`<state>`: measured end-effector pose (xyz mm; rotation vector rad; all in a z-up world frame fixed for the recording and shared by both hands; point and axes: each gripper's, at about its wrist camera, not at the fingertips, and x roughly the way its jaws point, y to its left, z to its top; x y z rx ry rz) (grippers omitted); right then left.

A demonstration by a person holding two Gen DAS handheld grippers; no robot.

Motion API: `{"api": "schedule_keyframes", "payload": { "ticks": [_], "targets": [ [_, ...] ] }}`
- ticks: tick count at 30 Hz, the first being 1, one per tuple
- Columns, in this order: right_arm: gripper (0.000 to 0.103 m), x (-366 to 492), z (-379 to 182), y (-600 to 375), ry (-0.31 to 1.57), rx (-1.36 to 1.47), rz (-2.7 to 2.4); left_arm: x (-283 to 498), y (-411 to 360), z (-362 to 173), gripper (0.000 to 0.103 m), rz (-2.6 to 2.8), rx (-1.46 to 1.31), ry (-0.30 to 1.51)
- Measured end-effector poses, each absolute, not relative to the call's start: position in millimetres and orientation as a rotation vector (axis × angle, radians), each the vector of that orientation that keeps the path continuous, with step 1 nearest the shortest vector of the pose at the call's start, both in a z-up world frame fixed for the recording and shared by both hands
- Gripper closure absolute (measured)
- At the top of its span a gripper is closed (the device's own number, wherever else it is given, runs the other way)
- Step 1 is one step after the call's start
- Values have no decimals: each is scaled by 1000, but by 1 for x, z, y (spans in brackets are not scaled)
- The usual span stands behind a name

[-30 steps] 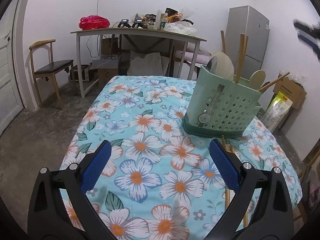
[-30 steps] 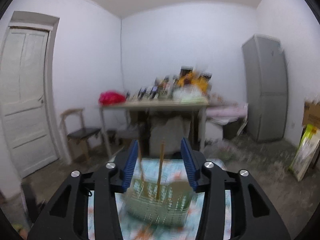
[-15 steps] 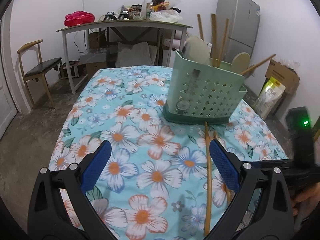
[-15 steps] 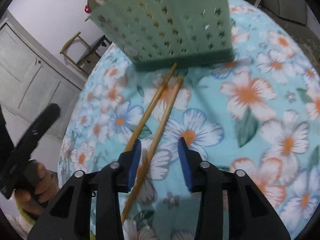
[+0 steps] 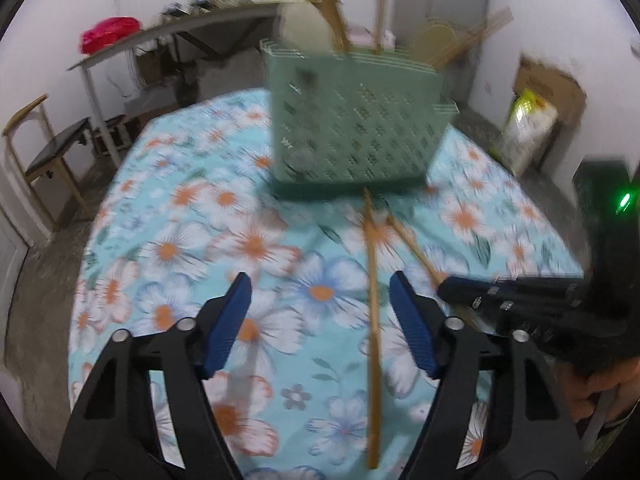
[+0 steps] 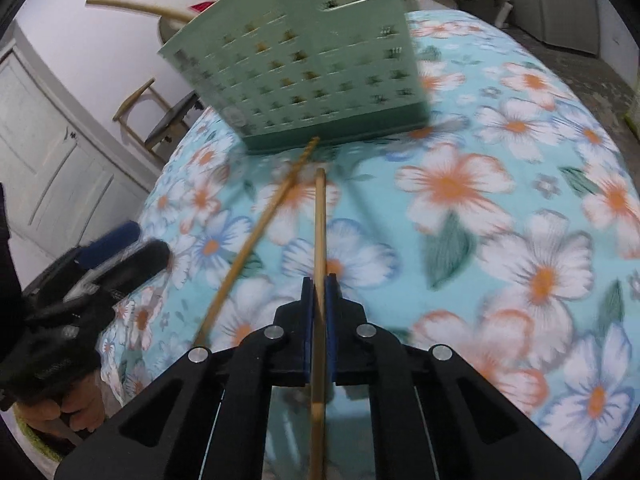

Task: Organize utensils
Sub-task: 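Grasp another chopstick with the left gripper while right returns toward the cloth, then grasp a chopstick with the right gripper while left holds its chopstick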

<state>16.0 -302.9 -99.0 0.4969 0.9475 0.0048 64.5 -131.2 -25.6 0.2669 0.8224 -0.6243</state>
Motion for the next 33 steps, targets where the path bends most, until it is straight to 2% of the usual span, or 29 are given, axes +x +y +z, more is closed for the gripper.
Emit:
{"api": "schedule_keyframes", "payload": {
  "ticks": [3, 4, 9, 10, 25, 27, 28, 30, 33],
  "targets": [
    [97, 5, -99, -314, 940, 503, -28, 63, -150, -43, 48, -653, 342, 891],
    [97, 2, -100, -317, 939, 503, -35, 62, -154, -48, 54, -655, 360, 904],
    [97, -4, -100, -322, 932, 498, -39, 59, -164, -63, 88, -648, 401, 936],
    [97, -5, -99, -323, 930, 495, -38, 59, -164, -63, 98, -646, 401, 940],
    [97, -38, -96, -316, 959, 487, 10, 14, -91, -56, 97, -596, 268, 1105],
    [96, -37, -94, -313, 979, 459, 27, 16, -91, -53, 89, -603, 258, 1098],
    [95, -36, -93, -311, 984, 451, 33, 18, -93, -51, 81, -598, 259, 1085],
    [94, -33, -92, -309, 1000, 432, 43, 23, -97, -47, 76, -597, 259, 1059],
    [87, -26, -93, -308, 1017, 421, 45, 33, -111, -46, 74, -601, 291, 1040]
  ]
}}
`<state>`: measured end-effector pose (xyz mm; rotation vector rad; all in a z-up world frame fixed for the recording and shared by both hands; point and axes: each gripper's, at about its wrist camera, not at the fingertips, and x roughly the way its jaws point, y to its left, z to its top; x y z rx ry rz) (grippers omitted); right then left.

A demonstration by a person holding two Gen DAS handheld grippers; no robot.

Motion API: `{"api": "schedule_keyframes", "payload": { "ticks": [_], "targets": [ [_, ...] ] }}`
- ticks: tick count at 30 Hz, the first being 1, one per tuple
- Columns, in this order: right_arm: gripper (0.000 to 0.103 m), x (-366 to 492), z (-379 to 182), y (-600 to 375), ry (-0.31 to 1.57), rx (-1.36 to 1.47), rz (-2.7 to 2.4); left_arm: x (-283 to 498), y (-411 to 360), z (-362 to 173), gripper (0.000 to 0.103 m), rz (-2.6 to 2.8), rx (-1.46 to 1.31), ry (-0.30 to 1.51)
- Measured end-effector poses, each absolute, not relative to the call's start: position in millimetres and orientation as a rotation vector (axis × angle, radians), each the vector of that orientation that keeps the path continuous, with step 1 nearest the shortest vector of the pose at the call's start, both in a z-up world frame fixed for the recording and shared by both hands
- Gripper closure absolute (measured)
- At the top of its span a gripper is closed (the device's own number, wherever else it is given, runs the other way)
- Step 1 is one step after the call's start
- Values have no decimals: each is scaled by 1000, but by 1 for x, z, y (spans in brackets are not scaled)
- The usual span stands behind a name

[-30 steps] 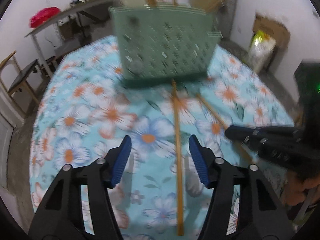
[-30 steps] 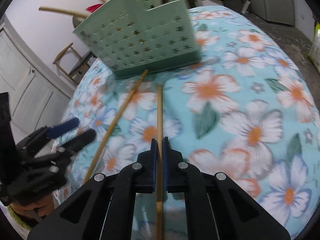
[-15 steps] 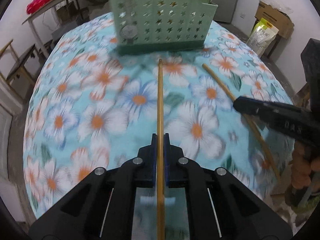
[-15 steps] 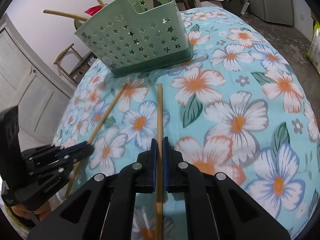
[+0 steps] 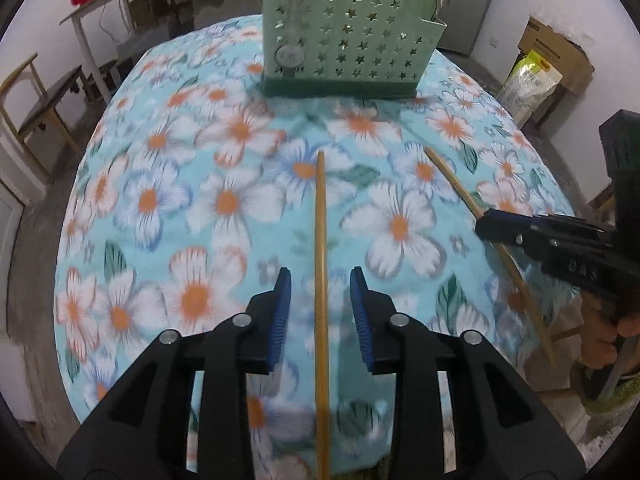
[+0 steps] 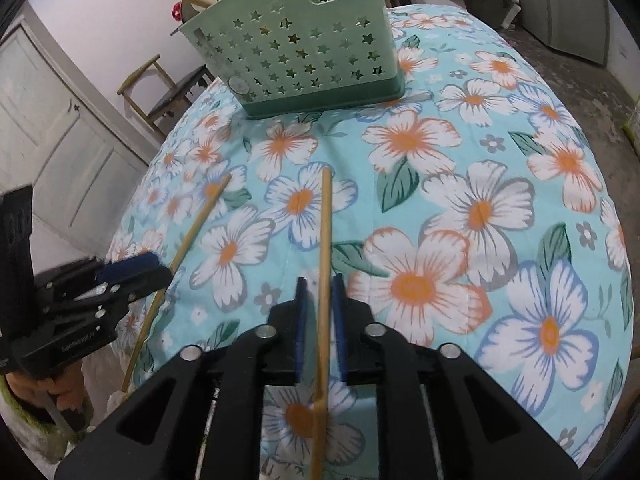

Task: Organize utensils
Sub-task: 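Grasp a chopstick with the right gripper while left holds its chopstick, then lift the held chopsticks off the cloth with both grippers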

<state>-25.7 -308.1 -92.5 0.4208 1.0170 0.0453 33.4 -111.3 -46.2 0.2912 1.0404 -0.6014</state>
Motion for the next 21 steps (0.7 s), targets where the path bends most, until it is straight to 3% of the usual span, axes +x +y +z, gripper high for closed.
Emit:
{"api": "schedule_keyframes", "payload": {
  "ticks": [21],
  "targets": [
    [88, 19, -98, -304, 1014, 352, 28, 63, -161, -64, 76, -552, 504, 950]
  ]
}}
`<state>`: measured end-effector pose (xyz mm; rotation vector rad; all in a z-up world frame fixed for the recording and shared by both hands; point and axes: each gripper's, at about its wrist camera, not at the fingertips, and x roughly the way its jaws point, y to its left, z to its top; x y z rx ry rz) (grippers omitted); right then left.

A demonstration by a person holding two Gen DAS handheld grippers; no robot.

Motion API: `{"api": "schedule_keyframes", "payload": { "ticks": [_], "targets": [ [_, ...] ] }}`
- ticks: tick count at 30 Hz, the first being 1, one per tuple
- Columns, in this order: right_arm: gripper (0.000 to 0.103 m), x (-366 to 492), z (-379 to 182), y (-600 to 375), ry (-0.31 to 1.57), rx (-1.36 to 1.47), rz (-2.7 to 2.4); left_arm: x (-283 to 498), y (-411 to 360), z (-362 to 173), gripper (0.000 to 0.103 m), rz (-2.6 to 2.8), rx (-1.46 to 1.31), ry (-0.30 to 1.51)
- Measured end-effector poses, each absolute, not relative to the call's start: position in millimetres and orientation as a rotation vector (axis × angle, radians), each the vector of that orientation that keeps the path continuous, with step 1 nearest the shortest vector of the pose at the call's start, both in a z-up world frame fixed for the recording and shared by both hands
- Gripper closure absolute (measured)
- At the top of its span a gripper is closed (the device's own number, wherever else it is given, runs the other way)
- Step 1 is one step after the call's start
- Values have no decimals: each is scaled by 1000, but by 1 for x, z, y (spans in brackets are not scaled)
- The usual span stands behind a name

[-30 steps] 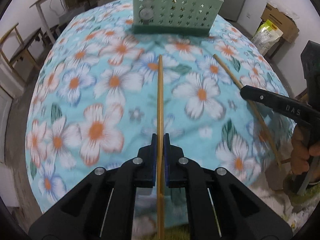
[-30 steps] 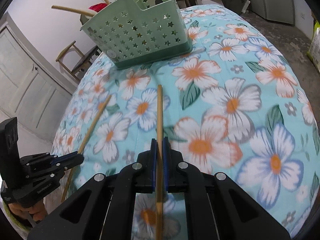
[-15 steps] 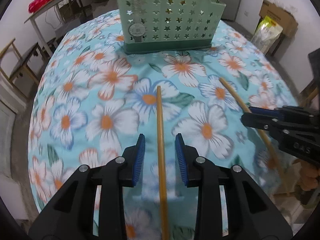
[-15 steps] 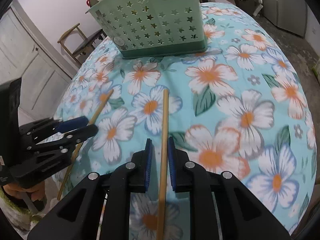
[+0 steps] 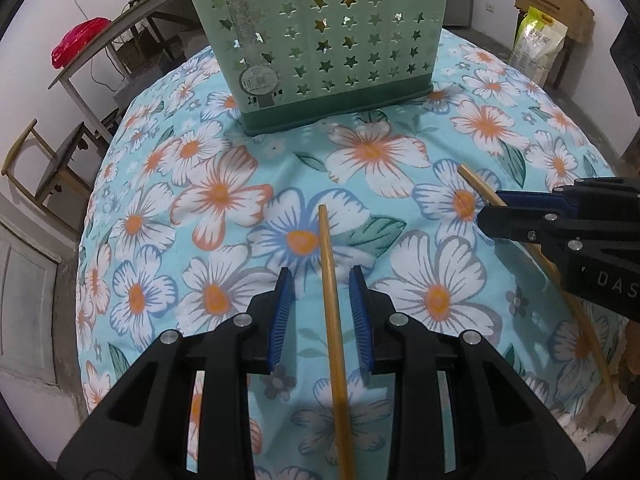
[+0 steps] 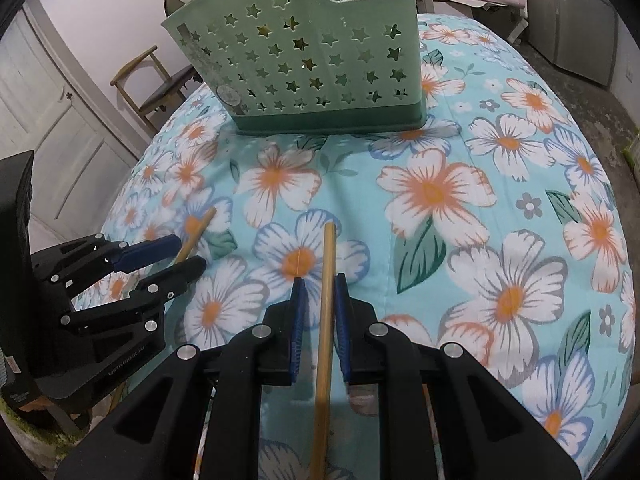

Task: Organize utensils
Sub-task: 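Lift the held chopsticks off the cloth with both grippers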

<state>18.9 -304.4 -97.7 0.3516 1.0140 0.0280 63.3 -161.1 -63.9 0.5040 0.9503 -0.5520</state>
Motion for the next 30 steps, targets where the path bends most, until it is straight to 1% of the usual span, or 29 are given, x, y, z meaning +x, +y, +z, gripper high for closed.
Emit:
{"api": "schedule_keyframes", "payload": {
  "ticks": [5, 12, 17, 18, 20, 21, 22, 23, 25, 30],
  "targets": [
    [89, 19, -98, -305, 1011, 356, 29, 64, -161, -64, 76, -551, 509, 950],
    [96, 18, -99, -310, 1003, 380, 23, 62, -163, -65, 76, -550, 518, 953],
    [96, 17, -99, -312, 996, 395, 26, 66, -165, -65, 77, -560, 520, 965],
    [96, 17, -99, -313, 996, 396, 26, 68, -165, -65, 78, -568, 508, 971],
    [96, 16, -99, -313, 995, 398, 26, 75, -165, -65, 86, -596, 467, 995],
    [96, 17, -99, -312, 995, 398, 26, 79, -164, -65, 88, -605, 447, 1004],
    [96, 16, -99, -312, 995, 399, 25, 83, -163, -64, 94, -621, 417, 1020],
    [96, 17, -99, -312, 995, 399, 25, 87, -161, -63, 98, -635, 394, 1033],
    [96, 16, -99, -313, 995, 400, 25, 92, -158, -60, 98, -647, 362, 1047],
    [96, 16, -99, -314, 991, 411, 29, 90, -144, -32, 98, -704, 273, 1008]
  ]
}}
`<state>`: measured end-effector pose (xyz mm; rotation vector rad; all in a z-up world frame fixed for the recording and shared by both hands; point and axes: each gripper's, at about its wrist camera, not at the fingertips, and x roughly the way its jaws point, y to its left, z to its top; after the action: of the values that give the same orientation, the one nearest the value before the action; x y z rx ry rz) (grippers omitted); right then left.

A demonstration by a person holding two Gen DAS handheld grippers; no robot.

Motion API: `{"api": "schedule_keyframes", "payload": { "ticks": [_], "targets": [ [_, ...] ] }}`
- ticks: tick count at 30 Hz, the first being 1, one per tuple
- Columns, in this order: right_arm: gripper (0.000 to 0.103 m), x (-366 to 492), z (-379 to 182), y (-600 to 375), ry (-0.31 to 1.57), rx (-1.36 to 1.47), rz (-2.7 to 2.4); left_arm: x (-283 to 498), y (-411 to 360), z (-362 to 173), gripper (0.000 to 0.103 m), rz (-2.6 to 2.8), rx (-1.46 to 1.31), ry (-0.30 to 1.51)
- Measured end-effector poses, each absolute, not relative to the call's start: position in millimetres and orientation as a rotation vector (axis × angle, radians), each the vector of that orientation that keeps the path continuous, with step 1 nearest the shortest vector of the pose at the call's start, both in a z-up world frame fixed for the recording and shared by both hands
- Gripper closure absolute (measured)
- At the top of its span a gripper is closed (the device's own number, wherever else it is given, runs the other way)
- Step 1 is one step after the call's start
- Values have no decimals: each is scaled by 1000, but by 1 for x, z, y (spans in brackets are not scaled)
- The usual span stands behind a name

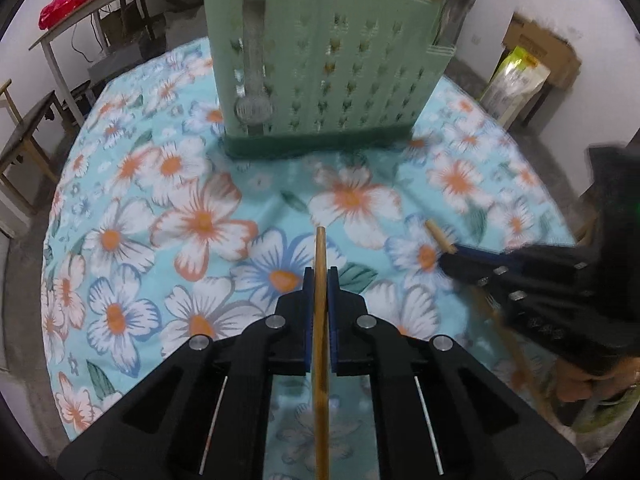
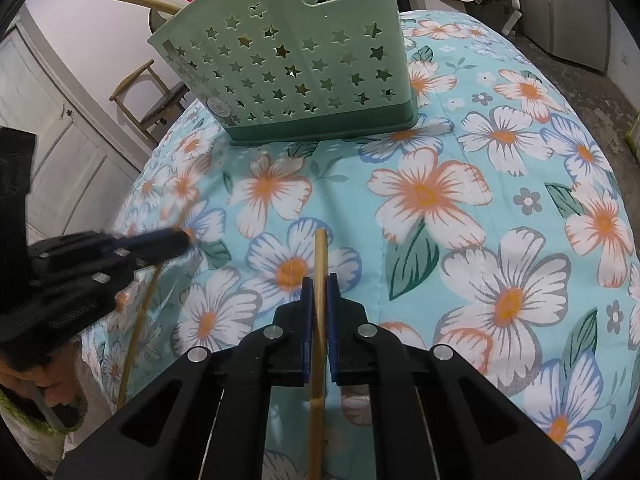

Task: Organize utensils
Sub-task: 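Lift the held chopsticks off the cloth with both grippers, then carry the chopstick in the left gripper up over the green caddy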

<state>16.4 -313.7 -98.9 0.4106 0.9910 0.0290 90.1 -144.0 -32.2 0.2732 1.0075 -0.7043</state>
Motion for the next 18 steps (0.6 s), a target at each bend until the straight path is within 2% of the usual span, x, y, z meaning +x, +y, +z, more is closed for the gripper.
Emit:
{"api": "schedule_keyframes", "payload": {
  "ticks": [11, 14, 18],
  "targets": [
    [96, 15, -99, -315, 987, 418, 40, 90, -118, 31, 98, -805, 75, 993],
    [96, 15, -99, -315, 987, 417, 41, 85, -121, 53, 98, -826, 58, 927],
    [96, 16, -99, -315, 987, 411, 40, 81, -118, 100, 98, -839, 28, 755]
  ]
}}
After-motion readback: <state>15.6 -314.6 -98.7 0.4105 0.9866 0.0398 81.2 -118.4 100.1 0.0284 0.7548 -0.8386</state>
